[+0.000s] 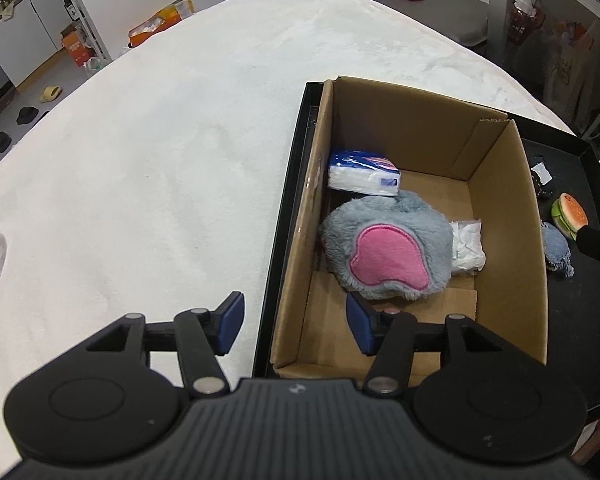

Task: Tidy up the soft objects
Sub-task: 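Move the right gripper to the plush hamburger and grasp it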

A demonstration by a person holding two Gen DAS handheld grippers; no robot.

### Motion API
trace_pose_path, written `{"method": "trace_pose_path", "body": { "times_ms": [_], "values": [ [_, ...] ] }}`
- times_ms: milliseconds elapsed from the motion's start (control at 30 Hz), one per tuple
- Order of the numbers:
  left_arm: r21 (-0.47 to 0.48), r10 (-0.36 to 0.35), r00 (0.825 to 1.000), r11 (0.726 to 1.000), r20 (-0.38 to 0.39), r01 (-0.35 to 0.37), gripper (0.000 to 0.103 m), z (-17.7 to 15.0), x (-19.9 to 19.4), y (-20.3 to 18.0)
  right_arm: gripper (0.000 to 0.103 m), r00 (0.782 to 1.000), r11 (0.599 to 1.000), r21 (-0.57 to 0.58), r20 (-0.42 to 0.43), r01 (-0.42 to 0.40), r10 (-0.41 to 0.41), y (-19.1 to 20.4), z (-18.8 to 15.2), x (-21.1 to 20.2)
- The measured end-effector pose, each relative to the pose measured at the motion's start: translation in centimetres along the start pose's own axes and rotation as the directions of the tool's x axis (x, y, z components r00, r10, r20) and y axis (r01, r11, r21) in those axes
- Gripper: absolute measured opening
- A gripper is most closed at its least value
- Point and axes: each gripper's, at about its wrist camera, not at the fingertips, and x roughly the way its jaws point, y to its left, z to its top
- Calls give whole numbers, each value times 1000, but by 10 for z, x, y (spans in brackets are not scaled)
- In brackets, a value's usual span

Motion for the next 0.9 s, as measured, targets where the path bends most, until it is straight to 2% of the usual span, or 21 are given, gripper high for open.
{"method": "trace_pose_path", "body": {
  "times_ms": [267,567,900],
  "values": [
    [7,20,1000,1000,-15,-20,61,2,1,-7,94,1000,999,49,-20,-4,5,-27,0,3],
    [52,45,998,998,-38,-43,65,3,5,-22,94,1000,987,162,14,6,-8,-64,0,20],
    [74,78,995,995,-67,-73,65,7,11,-35,91,999,960,276,2,-39,40,-85,-4,42]
  ]
}}
